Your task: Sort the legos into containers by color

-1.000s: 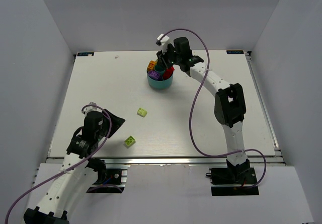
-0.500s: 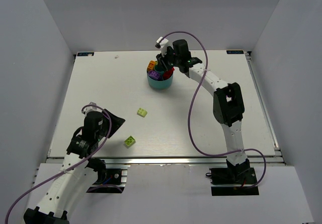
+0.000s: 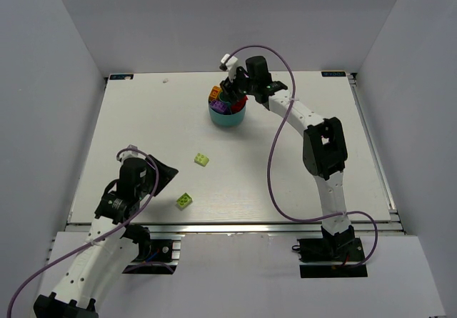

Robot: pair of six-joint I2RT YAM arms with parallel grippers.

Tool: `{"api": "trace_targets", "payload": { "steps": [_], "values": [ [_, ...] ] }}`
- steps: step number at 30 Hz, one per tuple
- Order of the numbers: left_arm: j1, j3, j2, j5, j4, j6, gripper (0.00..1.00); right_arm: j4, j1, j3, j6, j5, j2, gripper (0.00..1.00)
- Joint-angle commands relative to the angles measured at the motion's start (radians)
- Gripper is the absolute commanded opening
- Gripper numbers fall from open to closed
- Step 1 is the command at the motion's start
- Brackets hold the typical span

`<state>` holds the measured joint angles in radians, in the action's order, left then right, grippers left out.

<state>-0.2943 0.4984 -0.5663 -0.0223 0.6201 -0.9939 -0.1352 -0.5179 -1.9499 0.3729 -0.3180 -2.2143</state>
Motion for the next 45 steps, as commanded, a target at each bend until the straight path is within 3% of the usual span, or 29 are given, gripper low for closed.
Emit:
{"api": "trace_targets", "payload": {
  "steps": [1, 2, 3, 4, 8, 13, 15, 16, 19, 20, 21, 22, 23, 24, 29, 34, 45],
  "values": [
    [0.006, 0.02, -0.03, 0.057, -0.01, 0.023, 0.62, -0.041, 0.005, 0.035, 0.157, -0.219, 0.12, 0.65],
    [0.004, 0.023, -0.043, 0.067, -0.011, 0.029, 0.61, -0.044, 0.007, 0.06, 0.2, -0.272, 0.146, 0.69],
    [0.006, 0.032, -0.055, 0.073, -0.007, 0.035, 0.6, -0.043, 0.007, 0.087, 0.268, -0.32, 0.178, 0.85],
    [0.004, 0.038, -0.082, 0.082, -0.006, 0.049, 0.59, -0.044, 0.007, 0.12, 0.302, -0.428, 0.238, 0.89],
    [0.003, 0.084, -0.197, 0.099, -0.016, 0.098, 0.6, -0.063, 0.007, 0.332, 0.403, -0.602, 0.381, 0.89],
    [-0.028, 0.167, -0.394, 0.071, -0.042, 0.065, 0.75, -0.05, 0.009, 0.491, 0.38, -0.564, 0.52, 0.89],
    [-0.042, 0.189, -0.456, 0.074, -0.095, 0.026, 0.78, -0.067, 0.016, 0.52, 0.354, -0.543, 0.547, 0.8],
    [-0.046, 0.193, -0.477, 0.076, -0.108, -0.018, 0.79, -0.098, 0.022, 0.522, 0.345, -0.549, 0.564, 0.54],
    [-0.057, 0.221, -0.544, 0.062, -0.138, -0.113, 0.82, -0.101, 0.05, 0.546, 0.255, -0.552, 0.596, 0.08],
    [-0.062, 0.226, -0.556, 0.059, -0.148, -0.135, 0.82, -0.077, 0.058, 0.562, 0.217, -0.544, 0.607, 0.08],
    [-0.072, 0.232, -0.569, 0.058, -0.169, -0.156, 0.82, -0.046, 0.074, 0.581, 0.146, -0.538, 0.62, 0.11],
    [-0.075, 0.239, -0.595, 0.047, -0.168, -0.204, 0.83, -0.012, 0.079, 0.63, 0.12, -0.506, 0.652, 0.41],
    [-0.084, 0.249, -0.61, 0.039, -0.158, -0.222, 0.83, 0.05, 0.085, 0.653, 0.101, -0.485, 0.669, 0.59],
    [-0.091, 0.274, -0.625, 0.036, -0.148, -0.233, 0.83, 0.071, 0.097, 0.675, 0.095, -0.469, 0.685, 0.88],
    [-0.103, 0.377, -0.751, -0.031, 0.004, -0.322, 0.84, 0.193, 0.153, 0.788, 0.005, -0.492, 0.739, 0.9],
    [-0.112, 0.465, -0.816, -0.056, 0.07, -0.371, 0.85, 0.137, 0.19, 0.802, 0.05, -0.578, 0.758, 0.88],
    [-0.123, 0.71, -1.073, -0.094, 0.228, -0.373, 0.84, 0.181, 0.213, 0.853, -0.025, -0.575, 0.777, 0.84]
  ]
}}
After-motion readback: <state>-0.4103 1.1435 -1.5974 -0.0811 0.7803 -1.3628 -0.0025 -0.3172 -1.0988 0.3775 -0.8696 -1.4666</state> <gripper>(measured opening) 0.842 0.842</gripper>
